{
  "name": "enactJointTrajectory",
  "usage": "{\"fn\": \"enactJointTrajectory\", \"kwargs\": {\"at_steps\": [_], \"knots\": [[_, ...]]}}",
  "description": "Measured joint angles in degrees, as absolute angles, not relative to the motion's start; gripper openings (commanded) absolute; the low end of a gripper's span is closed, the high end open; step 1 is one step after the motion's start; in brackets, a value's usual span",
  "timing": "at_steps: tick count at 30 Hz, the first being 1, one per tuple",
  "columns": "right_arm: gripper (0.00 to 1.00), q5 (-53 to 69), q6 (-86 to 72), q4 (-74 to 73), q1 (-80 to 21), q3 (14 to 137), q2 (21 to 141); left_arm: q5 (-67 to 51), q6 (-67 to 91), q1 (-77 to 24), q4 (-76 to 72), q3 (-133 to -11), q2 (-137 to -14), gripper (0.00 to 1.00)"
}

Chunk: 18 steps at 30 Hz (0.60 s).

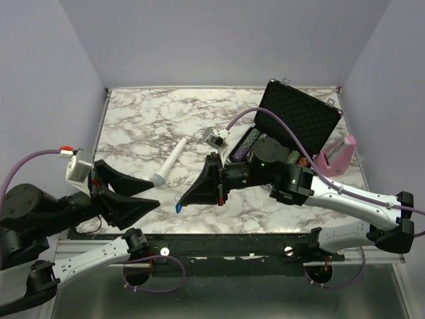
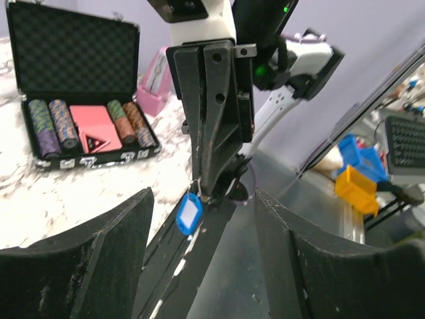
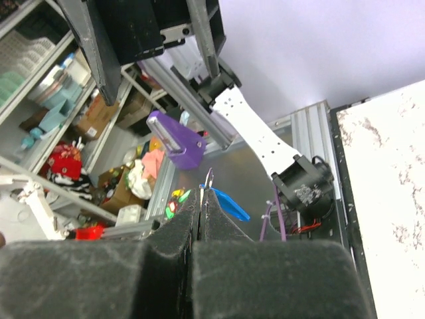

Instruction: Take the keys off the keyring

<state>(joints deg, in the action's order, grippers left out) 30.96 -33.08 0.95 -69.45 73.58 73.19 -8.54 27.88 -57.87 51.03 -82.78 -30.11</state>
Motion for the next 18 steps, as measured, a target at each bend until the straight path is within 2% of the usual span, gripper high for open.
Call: {"fn": "enactJointTrajectory", "kwargs": {"at_steps": [8, 13, 18], "knots": [[0.01, 24.47, -38.76, 13.52, -69.45, 67.00, 70.89, -5.89, 34.72, -57.87, 40.07, -72.40, -22.63, 0.60], [0.01, 23.97, -42.65, 19.81, -69.47, 63.66, 70.83, -5.54, 39.20, -57.87, 34.02, -63.70, -18.59, 0.54], [0.01, 23.99, -45.15, 23.40, -69.49, 63.53, 70.83, -5.54, 41.67, -57.87, 30.17, -60.16, -18.37, 0.46]]}}
